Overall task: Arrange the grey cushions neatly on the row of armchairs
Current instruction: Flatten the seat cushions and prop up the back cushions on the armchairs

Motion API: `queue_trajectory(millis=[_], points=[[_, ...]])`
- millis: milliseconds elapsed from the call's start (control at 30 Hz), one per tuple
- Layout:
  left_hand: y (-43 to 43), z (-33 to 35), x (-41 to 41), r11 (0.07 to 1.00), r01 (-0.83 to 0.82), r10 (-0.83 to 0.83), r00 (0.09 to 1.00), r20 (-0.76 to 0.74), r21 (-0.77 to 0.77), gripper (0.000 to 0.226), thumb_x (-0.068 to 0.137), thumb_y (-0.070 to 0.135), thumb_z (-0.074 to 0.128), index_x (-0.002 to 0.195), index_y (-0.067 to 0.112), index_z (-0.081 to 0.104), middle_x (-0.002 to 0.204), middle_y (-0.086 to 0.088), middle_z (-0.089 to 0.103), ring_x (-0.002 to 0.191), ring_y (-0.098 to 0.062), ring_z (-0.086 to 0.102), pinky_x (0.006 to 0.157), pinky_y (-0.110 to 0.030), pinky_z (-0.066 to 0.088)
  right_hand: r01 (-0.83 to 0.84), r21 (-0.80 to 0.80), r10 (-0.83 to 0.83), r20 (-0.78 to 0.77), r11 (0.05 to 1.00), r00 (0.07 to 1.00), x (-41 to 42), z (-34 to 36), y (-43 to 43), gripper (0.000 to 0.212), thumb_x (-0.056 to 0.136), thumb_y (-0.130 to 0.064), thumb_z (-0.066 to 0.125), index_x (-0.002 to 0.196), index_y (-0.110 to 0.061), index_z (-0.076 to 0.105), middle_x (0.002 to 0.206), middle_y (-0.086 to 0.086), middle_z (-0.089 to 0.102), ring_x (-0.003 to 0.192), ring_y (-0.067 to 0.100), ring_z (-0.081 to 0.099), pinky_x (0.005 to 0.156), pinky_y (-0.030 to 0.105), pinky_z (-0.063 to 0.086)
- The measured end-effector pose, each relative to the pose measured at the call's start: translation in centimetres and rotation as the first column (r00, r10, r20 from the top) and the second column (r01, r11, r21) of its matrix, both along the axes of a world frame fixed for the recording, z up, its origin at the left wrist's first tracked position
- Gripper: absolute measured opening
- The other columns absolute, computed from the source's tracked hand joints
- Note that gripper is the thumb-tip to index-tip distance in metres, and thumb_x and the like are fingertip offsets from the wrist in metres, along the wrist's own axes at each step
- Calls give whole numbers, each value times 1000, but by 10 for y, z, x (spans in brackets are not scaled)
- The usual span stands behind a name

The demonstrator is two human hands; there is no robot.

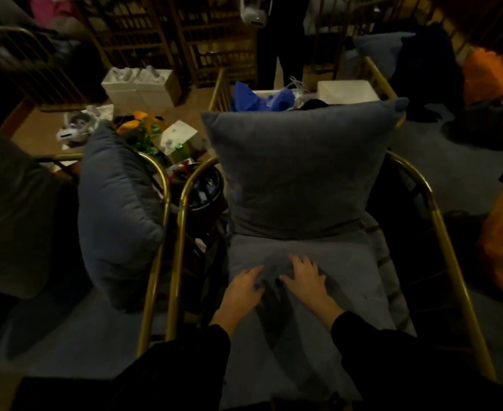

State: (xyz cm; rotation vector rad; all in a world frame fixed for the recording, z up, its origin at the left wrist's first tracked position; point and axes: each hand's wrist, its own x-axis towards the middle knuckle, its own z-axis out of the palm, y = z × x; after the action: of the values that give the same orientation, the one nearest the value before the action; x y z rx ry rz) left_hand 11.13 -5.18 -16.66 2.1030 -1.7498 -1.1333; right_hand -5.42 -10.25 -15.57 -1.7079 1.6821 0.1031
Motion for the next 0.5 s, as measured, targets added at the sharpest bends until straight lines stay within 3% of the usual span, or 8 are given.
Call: queue_trajectory(millis=[100,200,333,500], points=[[-7,32,42,971,-136,138,990,-4,-196,39,86,11,58,125,8,61,114,-17,70,107,-30,67,90,-38,53,-57,-87,66,103,995,992,54,25,-11,59,91,-35,57,141,-9,37,142,18,45,131,37,40,102,49,41],[-7,63,99,897,-265,278,961,-15,-355,32,84,7,58,115,11,66,91,-15,75,85,-29,71,76,-38,57,-130,-142,157,208,981,965,117,54,-20,52,92,-29,57,136,-6,43,134,19,53,126,38,47,99,41,41],[2,91,188,813,-349,383,924,-23,-467,24,86,6,57,106,10,68,90,-12,75,85,-26,70,75,-34,55,-132,-222,190,265,966,945,203,84,-26,45,90,-30,60,128,-7,51,119,18,62,115,36,56,90,39,46],[31,97,314,819,-405,438,899,-14,-406,28,85,6,55,111,10,66,91,-13,74,91,-30,68,75,-36,51,-112,-219,165,244,969,956,318,104,-17,48,88,-34,62,126,-7,50,128,20,56,121,38,52,96,42,46]])
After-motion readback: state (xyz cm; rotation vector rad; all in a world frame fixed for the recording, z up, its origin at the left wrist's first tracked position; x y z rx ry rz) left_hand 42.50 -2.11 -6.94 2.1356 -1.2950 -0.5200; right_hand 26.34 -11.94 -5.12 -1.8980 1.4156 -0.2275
